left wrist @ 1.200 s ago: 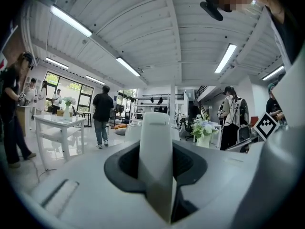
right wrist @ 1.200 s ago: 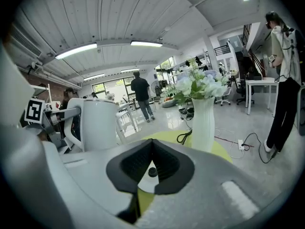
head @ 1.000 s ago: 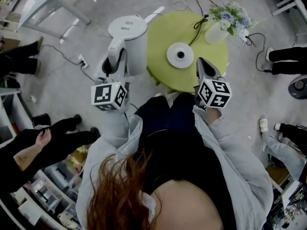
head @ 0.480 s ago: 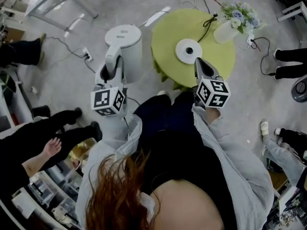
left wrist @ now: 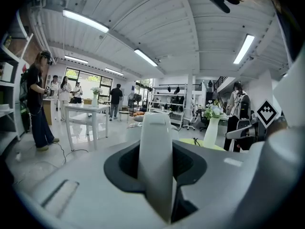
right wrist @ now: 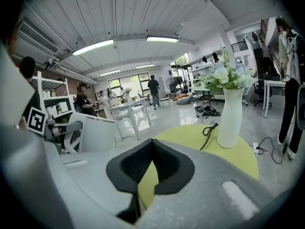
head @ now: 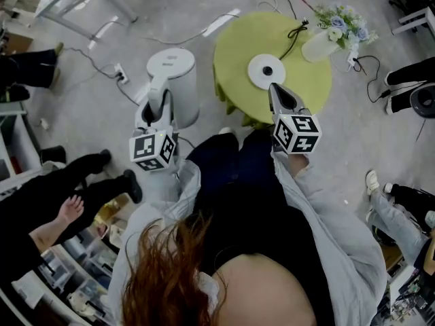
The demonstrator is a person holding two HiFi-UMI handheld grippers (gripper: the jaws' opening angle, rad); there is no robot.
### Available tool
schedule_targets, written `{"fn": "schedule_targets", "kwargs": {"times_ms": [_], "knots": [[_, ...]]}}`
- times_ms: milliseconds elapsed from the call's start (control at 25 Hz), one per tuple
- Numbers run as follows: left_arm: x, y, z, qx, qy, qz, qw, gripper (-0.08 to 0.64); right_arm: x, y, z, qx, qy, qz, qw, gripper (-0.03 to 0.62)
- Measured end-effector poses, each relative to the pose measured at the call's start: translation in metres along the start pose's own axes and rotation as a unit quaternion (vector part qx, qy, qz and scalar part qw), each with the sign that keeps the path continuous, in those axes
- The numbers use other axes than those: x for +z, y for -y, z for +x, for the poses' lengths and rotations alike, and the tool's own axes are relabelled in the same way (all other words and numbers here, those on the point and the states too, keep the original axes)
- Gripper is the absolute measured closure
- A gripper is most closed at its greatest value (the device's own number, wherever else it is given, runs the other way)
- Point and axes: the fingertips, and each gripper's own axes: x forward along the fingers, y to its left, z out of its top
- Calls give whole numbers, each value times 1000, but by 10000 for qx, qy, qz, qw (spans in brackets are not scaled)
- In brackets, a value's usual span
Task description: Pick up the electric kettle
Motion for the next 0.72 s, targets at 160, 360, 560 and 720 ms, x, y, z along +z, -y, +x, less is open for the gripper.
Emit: {"fn": "schedule_targets", "kwargs": {"times_ms": [160, 360, 560, 720], "knots": [[1, 1, 2, 26, 36, -34, 10000, 423, 3, 3, 2, 21, -3, -43, 10000, 591], [2, 3, 6, 4, 33, -48, 10000, 423, 4, 5, 4, 32, -18, -32, 10000, 591], [3, 4, 8, -28, 6, -4, 10000, 423, 4, 6, 3, 6, -24, -21, 10000, 591], [4, 5, 13, -55, 23, -26, 10000, 423, 6, 11, 6, -19, -9, -19, 10000, 591]]}}
